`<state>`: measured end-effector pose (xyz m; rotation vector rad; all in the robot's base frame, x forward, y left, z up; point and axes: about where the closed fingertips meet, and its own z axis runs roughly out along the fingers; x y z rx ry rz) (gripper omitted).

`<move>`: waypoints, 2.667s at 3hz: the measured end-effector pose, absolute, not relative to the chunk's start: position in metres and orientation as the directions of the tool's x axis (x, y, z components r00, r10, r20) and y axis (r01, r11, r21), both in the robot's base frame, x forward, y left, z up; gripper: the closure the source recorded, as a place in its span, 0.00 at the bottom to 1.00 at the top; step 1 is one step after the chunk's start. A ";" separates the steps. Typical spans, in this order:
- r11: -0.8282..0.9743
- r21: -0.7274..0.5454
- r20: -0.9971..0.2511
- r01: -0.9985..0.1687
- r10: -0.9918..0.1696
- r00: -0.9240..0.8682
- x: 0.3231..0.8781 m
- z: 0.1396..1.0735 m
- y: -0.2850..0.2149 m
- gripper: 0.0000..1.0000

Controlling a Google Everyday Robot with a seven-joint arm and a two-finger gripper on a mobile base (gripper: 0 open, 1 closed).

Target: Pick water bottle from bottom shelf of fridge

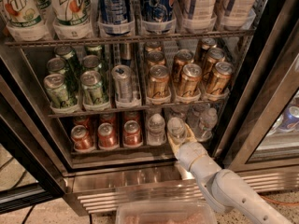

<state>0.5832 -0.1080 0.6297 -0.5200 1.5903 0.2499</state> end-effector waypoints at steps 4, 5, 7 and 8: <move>0.859 -0.139 -0.988 -0.492 -0.151 0.014 0.575 0.648 -0.107 1.00; 0.855 -0.144 -0.988 -0.498 -0.155 0.020 0.571 0.655 -0.108 1.00; 0.839 -0.164 -0.985 -0.519 -0.172 0.033 0.555 0.675 -0.110 1.00; 0.839 -0.164 -0.985 -0.519 -0.172 0.033 0.555 0.670 -0.110 1.00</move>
Offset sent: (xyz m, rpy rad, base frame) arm -0.0312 0.0023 0.0827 0.1481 -0.1047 0.1087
